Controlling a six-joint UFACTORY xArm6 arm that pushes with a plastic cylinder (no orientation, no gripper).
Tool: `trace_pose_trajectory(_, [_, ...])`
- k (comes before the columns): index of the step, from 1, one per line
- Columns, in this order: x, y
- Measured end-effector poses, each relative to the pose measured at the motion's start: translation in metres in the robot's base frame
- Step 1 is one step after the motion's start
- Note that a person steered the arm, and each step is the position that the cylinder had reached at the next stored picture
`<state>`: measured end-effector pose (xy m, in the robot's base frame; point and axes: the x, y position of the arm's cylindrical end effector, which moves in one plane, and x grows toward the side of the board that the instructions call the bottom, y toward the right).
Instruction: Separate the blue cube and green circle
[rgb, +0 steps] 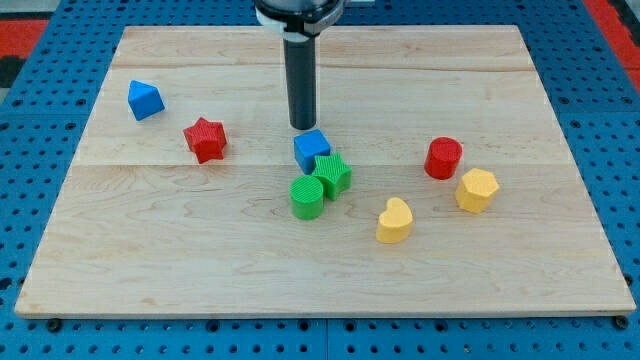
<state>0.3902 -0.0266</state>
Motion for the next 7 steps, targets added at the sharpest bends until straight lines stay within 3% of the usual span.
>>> trace_pose_trajectory(2, [0.056, -0.005])
trace_pose_trajectory(4, [0.056, 0.021])
trace_pose_trajectory(7, [0.064, 0.003])
